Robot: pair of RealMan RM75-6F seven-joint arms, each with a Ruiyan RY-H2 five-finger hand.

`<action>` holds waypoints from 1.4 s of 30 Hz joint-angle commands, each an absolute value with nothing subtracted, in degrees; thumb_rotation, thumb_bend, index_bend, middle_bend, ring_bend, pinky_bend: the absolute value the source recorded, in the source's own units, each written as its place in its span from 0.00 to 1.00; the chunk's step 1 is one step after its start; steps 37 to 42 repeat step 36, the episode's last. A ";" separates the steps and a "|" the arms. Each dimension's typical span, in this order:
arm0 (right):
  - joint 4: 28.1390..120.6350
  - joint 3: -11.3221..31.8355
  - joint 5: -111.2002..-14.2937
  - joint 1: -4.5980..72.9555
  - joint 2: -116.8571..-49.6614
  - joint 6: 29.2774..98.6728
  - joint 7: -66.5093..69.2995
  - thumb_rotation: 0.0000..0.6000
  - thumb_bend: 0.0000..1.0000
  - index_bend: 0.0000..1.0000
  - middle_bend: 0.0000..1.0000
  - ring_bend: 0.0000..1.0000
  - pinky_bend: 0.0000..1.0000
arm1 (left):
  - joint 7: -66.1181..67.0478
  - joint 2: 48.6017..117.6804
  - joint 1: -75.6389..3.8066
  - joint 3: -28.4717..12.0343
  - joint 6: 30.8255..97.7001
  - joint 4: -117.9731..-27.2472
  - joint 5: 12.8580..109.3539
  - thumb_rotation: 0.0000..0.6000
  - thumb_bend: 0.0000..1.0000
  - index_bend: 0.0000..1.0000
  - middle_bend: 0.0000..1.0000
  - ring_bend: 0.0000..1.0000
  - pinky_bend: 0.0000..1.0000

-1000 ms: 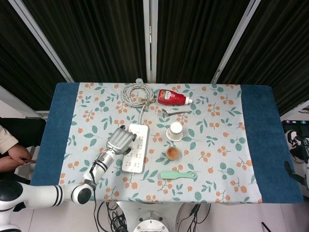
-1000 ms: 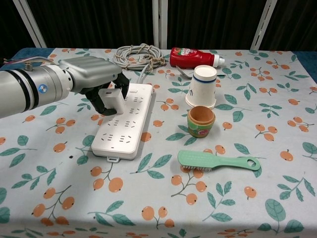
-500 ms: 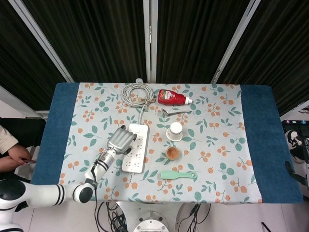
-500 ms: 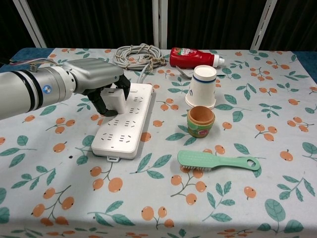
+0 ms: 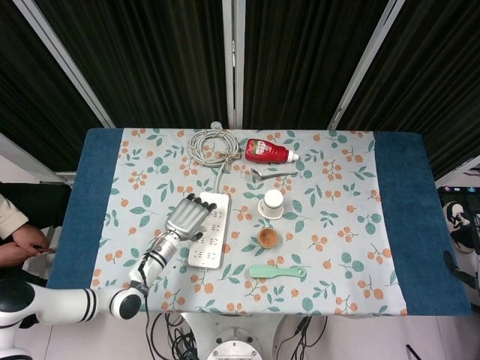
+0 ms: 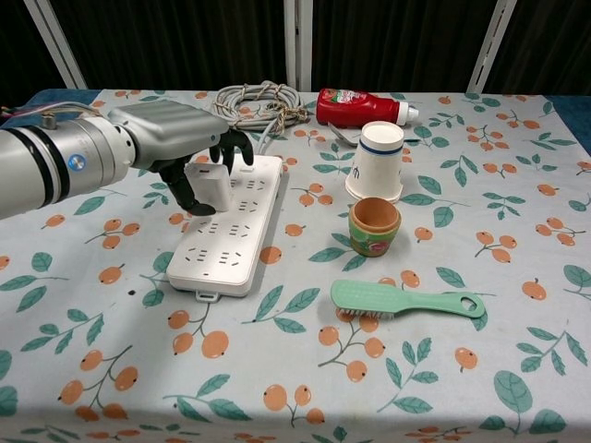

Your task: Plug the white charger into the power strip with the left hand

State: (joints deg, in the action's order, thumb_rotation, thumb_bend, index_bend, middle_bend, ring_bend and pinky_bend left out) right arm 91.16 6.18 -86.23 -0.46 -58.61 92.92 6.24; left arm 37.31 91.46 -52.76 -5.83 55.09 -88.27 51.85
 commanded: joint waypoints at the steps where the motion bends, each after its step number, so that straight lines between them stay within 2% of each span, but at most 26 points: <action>1: 91.10 6.17 -86.24 -0.54 -58.65 93.01 6.37 1.00 0.26 0.02 0.19 0.00 0.03 | 36.72 90.87 -52.36 -5.86 55.56 -89.16 52.34 1.00 0.20 0.20 0.31 0.24 0.19; 7: 90.75 6.12 -86.20 -0.48 -58.63 92.66 7.07 1.00 0.25 0.02 0.19 0.00 0.03 | 32.18 87.10 -49.16 -6.19 59.94 -93.36 56.48 1.00 0.20 0.19 0.30 0.22 0.13; 12: 90.55 5.50 -86.18 0.19 -57.84 90.27 8.40 1.00 0.26 0.02 0.19 0.00 0.03 | 20.53 82.06 -41.37 -7.17 71.40 -94.41 64.47 1.00 0.18 0.21 0.30 0.22 0.11; 17: 89.26 5.05 -86.85 1.47 -58.36 87.90 11.28 1.00 0.26 0.03 0.19 0.00 0.04 | 7.74 77.00 -32.40 -7.10 82.42 -90.03 70.06 1.00 0.18 0.24 0.30 0.21 0.09; 20: 87.54 5.25 -86.62 2.20 -59.36 86.92 12.96 1.00 0.26 0.03 0.17 0.00 0.04 | 3.65 74.25 -27.58 -6.12 86.41 -87.17 71.01 1.00 0.18 0.25 0.30 0.19 0.07; 26: 86.16 5.02 -87.82 2.63 -60.85 87.42 13.63 1.00 0.26 0.03 0.14 0.00 0.04 | 2.37 69.06 -19.62 -2.00 90.04 -87.18 72.49 1.00 0.18 0.25 0.28 0.13 0.02; 32: 86.28 4.11 -89.30 1.78 -62.01 89.35 13.29 1.00 0.26 0.03 0.14 0.00 0.03 | 4.94 67.95 -13.51 1.68 94.56 -91.60 76.37 1.00 0.18 0.23 0.23 0.09 0.00; 36: 87.05 3.32 -90.98 1.11 -61.85 90.96 13.22 1.00 0.26 0.03 0.14 0.00 0.02 | 8.25 68.59 -10.69 3.18 97.01 -93.61 79.01 1.00 0.18 0.22 0.21 0.07 0.00; 42: 87.05 3.32 -90.98 1.11 -61.85 90.96 13.22 1.00 0.26 0.03 0.14 0.00 0.02 | 8.25 68.59 -10.69 3.18 97.01 -93.61 79.01 1.00 0.18 0.22 0.21 0.07 0.00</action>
